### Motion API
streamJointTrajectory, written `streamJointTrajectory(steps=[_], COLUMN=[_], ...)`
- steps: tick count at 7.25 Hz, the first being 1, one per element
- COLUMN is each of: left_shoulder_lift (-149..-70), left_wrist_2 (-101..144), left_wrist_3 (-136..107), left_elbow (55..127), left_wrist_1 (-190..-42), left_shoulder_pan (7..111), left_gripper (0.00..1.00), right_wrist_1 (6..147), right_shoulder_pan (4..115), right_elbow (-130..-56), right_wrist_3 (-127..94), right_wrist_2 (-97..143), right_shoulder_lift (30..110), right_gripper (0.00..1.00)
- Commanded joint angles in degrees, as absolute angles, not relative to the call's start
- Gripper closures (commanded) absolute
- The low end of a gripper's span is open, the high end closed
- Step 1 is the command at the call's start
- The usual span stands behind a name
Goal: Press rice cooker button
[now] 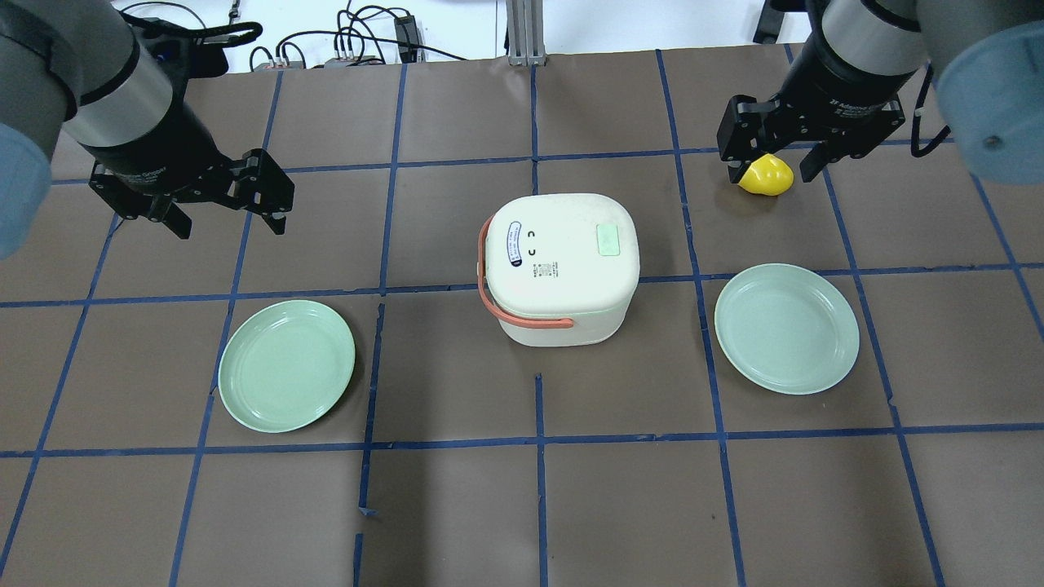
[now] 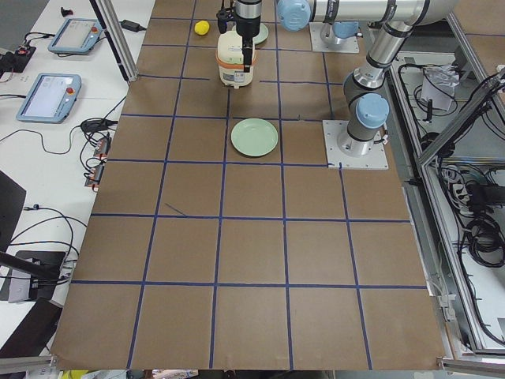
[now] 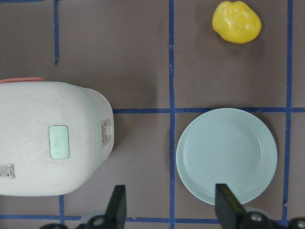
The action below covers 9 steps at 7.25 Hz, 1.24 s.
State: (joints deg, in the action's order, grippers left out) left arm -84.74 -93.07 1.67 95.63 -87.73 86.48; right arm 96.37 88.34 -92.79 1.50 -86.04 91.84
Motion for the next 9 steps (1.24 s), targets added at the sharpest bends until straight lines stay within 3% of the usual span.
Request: streamJointTrajectory(steps=[1, 9], left_shoulder_lift=[-84.73, -84.73], left_wrist_2=[-93.08, -93.08], left_wrist_3=[1.76, 1.67], left_elbow=[95.62, 95.62], left_wrist_1=[-87.72, -87.71], left_shoulder_pan=[86.48, 86.48], left_gripper=[0.0, 0.0], right_wrist_1=[96.42, 96.59], right_shoulder_pan=[88.42, 89.03], right_elbow=[-92.81, -93.34], right_wrist_3=[2.02, 8.08], right_wrist_2=[-84.29, -67.6], right_shoulder_lift=[91.15, 85.26], right_gripper=[0.94, 0.94])
